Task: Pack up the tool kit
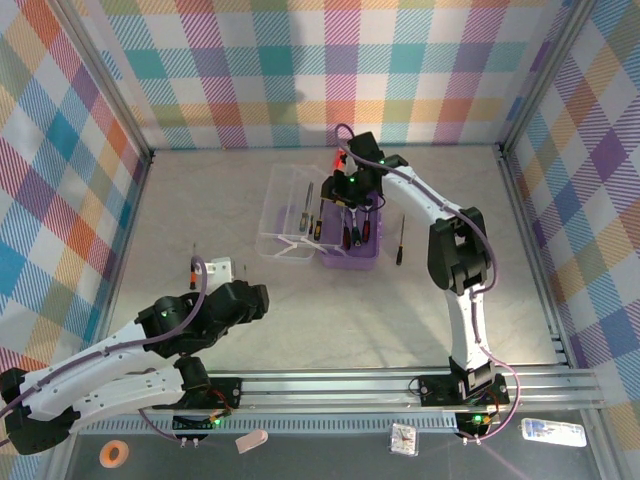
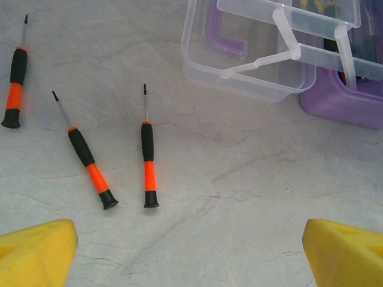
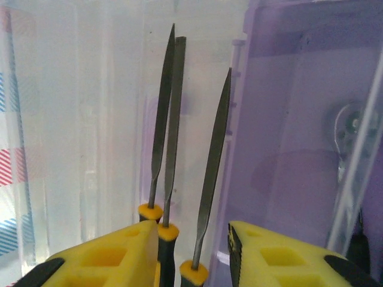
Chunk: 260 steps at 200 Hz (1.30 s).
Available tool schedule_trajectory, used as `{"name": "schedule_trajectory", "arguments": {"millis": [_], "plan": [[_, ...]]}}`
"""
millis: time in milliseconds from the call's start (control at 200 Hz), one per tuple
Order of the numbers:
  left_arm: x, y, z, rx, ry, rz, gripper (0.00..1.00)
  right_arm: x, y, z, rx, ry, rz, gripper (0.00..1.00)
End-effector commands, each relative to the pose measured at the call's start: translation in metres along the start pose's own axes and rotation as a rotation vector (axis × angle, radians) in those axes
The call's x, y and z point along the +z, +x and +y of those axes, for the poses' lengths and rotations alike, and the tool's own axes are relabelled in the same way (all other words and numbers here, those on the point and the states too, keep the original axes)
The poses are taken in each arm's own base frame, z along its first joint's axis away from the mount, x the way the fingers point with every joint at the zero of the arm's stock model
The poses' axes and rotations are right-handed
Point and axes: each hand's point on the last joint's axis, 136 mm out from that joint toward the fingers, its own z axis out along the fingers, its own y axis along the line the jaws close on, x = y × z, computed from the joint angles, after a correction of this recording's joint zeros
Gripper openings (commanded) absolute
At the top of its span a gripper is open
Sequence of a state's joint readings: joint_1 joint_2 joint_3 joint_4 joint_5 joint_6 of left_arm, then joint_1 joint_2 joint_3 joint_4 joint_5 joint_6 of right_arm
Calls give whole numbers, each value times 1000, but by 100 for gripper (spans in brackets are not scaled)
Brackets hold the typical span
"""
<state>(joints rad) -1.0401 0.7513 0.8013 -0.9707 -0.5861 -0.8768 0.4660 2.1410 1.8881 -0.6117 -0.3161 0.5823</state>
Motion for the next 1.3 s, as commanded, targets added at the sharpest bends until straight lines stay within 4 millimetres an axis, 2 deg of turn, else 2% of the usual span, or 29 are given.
{"name": "schedule_trajectory", "arguments": {"millis": [0, 110, 200, 270, 455, 520, 590, 765, 885, 1085, 1235, 1295], "plan": [[-4, -10, -9, -21, 38, -38, 96, -56, -8, 28, -69, -9, -113, 38], [-1, -9, -13, -16, 44, -36, 97, -87, -2, 16, -88, 57, -212, 40], [3, -7, -14, -11, 36, -31, 96, -97, 19, -5, -90, 83, -274, 42], [7, -4, -15, -4, 31, -26, 97, -104, 34, -34, -81, 174, -296, 43], [18, 4, -21, -12, 50, -15, 97, -106, 88, -134, -30, 509, -215, 47], [24, 10, -31, -30, 97, -2, 98, -104, 107, -158, 0, 579, -190, 50], [32, 20, -49, -51, 183, 22, 99, -101, 119, -175, 23, 624, -173, 51], [52, 48, -90, -65, 343, 118, 100, -92, 126, -203, 51, 740, -116, 53], [55, 57, -105, -59, 382, 175, 99, -79, 117, -210, 40, 768, -81, 51], [51, 52, -100, -47, 356, 164, 100, -58, 102, -214, 59, 735, -40, 45], [48, 52, -91, -54, 342, 153, 100, -54, 104, -222, 102, 718, -29, 29], [46, 49, -87, -55, 333, 144, 100, -52, 108, -224, 119, 705, -18, 26]]}}
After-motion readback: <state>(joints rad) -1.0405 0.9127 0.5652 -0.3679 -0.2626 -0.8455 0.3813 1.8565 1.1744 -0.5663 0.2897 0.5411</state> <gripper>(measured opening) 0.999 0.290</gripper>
